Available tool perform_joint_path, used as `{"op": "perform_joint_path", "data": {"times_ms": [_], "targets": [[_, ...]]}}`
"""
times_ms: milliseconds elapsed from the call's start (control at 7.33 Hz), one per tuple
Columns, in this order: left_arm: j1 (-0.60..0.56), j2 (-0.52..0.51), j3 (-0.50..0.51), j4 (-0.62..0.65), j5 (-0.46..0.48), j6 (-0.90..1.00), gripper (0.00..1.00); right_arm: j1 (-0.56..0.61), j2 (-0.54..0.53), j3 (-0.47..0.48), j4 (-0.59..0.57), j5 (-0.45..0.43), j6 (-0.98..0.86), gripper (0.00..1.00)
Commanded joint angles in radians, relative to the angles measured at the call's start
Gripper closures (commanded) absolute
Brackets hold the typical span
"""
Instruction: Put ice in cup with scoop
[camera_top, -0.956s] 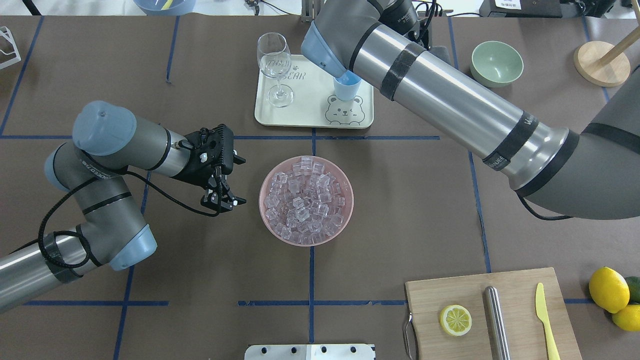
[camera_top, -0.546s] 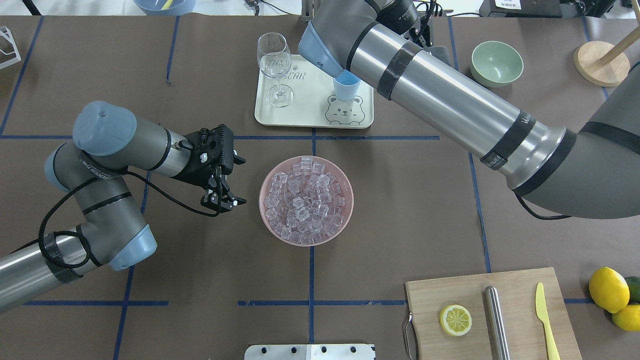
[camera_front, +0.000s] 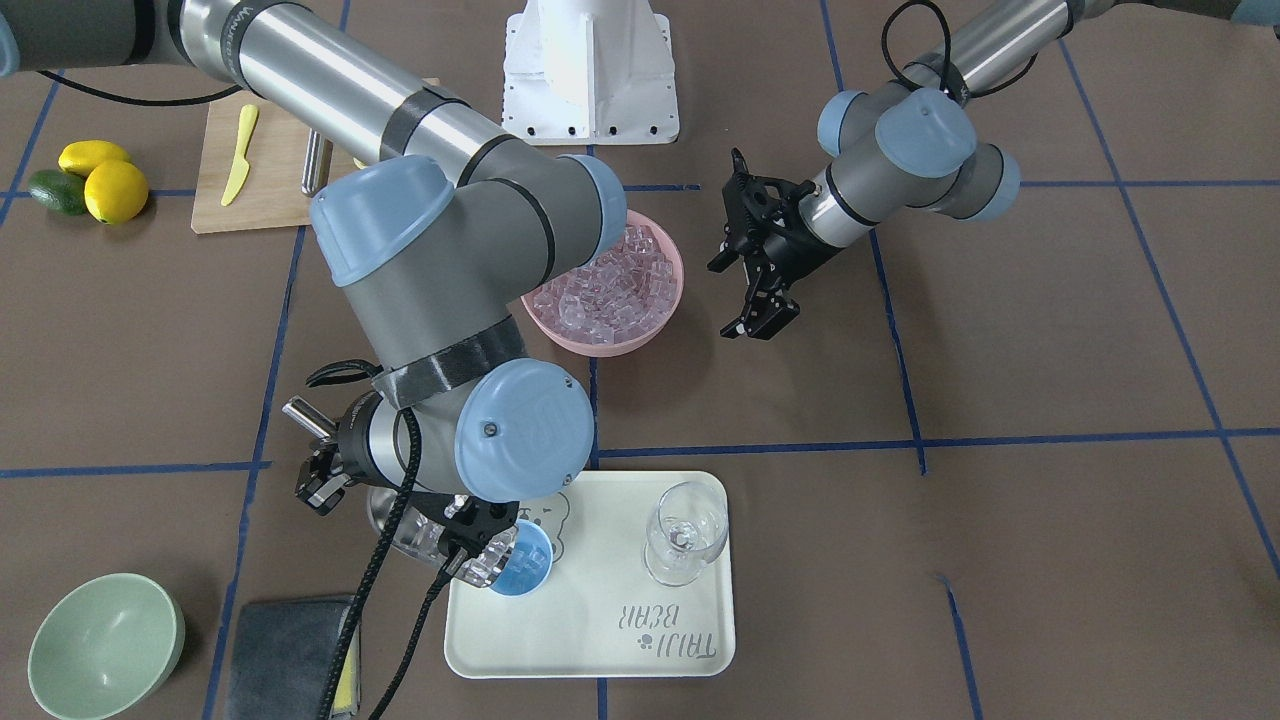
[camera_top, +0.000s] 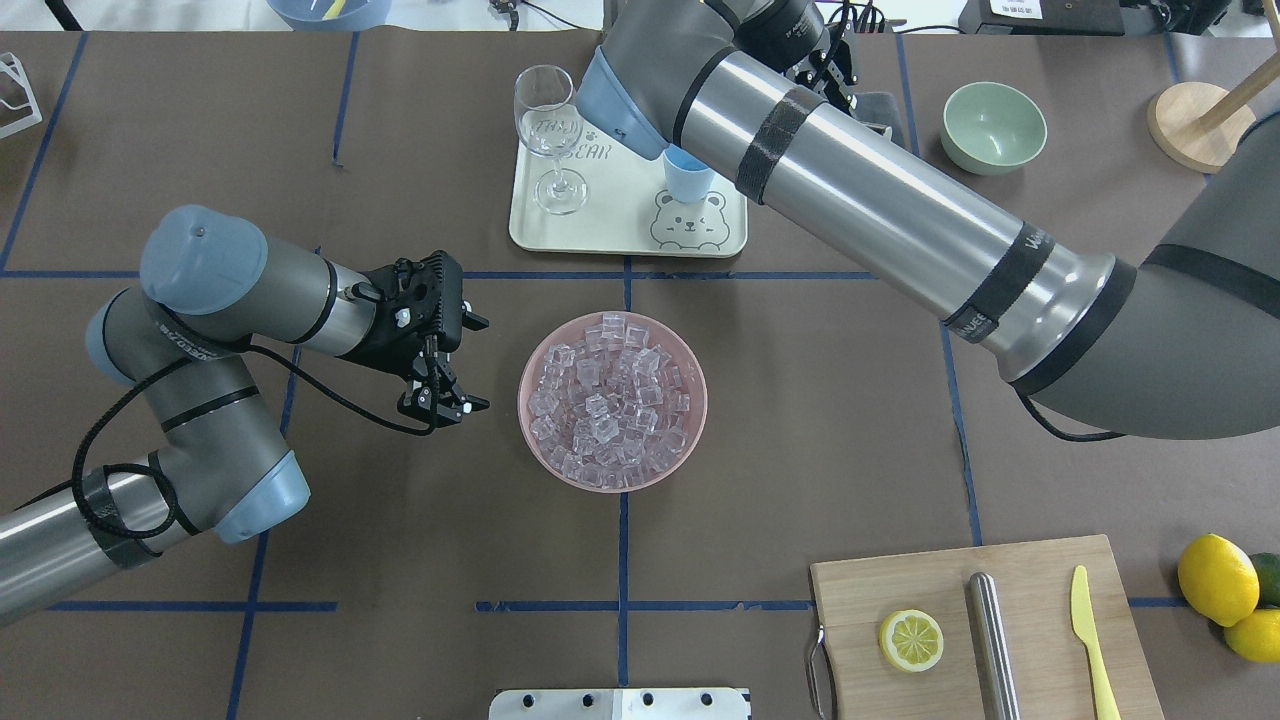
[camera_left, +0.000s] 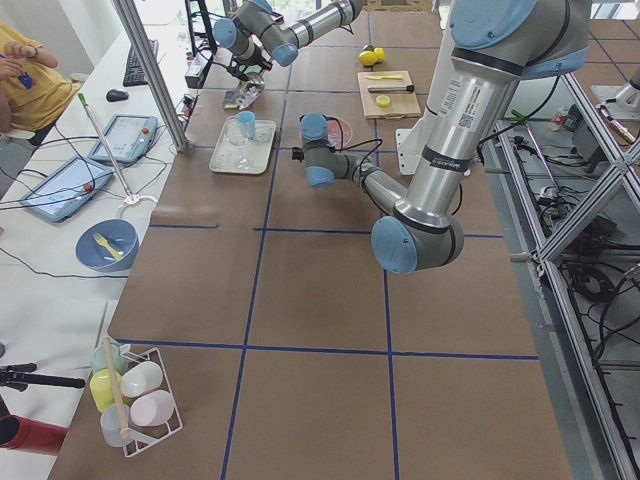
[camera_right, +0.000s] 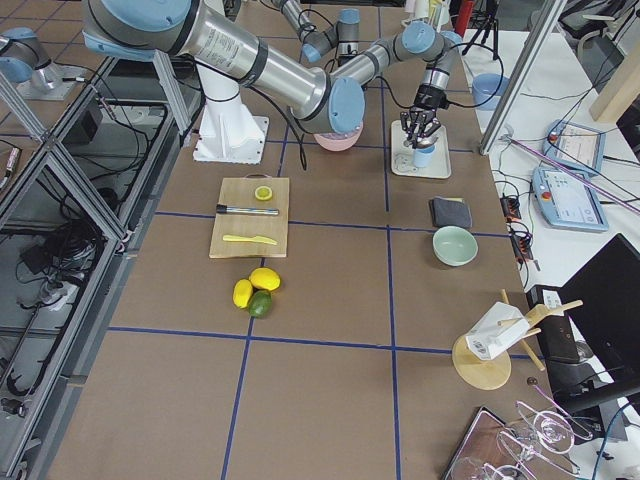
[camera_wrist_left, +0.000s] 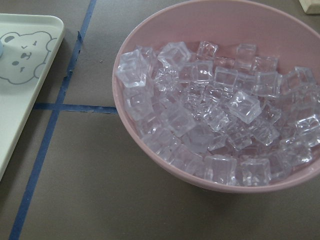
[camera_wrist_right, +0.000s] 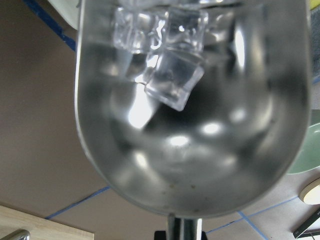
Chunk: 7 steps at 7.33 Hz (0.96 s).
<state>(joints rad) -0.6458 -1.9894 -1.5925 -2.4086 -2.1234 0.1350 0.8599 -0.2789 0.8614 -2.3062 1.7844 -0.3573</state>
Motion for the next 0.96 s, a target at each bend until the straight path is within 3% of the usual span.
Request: {"op": "perform_joint_path", "data": {"times_ms": [0,819], "targets": [[0.000,0.010,0.000,-0.017,-0.001,0.000,0.00,-0.005,0.013,-0.018,-0.009,-0.040,-0.017,1.00],[0.000,0.012,-0.001,-0.017,-0.001,0.000,0.00,-0.028,0.037,-0.058,-0.009,-0.115,-0.034,1.00]]}}
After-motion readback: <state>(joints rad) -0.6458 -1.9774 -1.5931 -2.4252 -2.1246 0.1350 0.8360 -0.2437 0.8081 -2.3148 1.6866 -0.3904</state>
